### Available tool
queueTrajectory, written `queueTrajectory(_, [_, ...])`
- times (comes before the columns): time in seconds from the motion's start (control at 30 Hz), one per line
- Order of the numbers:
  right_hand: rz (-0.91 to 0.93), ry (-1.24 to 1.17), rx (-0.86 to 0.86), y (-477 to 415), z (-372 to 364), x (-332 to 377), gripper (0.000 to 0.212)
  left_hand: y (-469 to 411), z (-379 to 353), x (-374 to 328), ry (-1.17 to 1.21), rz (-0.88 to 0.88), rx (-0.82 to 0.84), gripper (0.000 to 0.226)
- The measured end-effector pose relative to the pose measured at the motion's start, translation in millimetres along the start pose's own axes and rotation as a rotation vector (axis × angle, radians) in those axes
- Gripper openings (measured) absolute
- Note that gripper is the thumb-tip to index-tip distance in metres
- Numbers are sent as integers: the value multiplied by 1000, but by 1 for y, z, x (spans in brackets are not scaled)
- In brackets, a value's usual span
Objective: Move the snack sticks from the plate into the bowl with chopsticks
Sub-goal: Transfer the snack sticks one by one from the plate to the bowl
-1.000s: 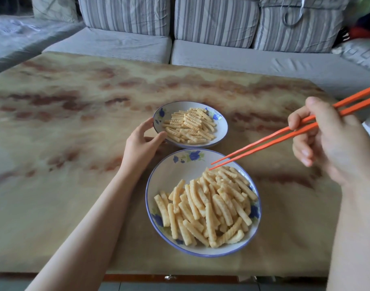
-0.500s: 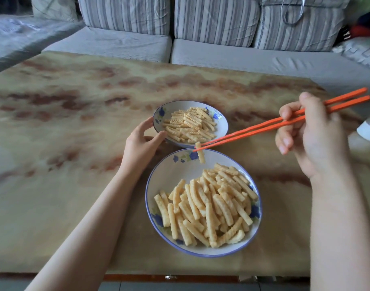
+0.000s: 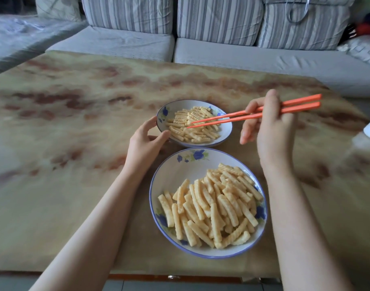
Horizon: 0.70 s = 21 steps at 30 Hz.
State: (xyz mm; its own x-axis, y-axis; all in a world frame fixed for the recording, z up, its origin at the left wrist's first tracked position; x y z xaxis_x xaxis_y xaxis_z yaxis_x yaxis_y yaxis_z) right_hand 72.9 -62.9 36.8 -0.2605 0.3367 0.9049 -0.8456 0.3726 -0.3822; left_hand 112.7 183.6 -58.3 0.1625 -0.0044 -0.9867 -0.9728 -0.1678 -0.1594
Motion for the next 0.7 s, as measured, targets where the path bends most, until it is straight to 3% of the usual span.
queueTrajectory(0.2, [-11, 11, 59, 0, -8, -12, 48, 0, 0, -1, 4, -5, 1, 46])
queueTrajectory(0.43, [-55, -33, 106, -8, 30, -1, 46, 0, 0, 1, 21, 9, -2, 47])
queueTrajectory(0.7, [-67, 95, 158, -1, 74, 6, 45, -1, 0, 1, 6, -3, 6, 46])
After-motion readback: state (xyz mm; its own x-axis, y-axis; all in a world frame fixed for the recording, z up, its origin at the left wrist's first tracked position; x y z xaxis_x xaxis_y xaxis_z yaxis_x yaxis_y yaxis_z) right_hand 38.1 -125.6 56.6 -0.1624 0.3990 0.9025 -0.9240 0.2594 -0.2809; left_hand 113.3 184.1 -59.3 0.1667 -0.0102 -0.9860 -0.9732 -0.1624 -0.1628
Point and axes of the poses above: each hand's wrist, its own y-axis away from the middle knuckle, its own z-axis out of the back of the hand, x = y × z, the point moved 7 cm from there along -y, towards the middle knuckle, and after that the axes turned 15 degrees about y, right-handed, at the moved point
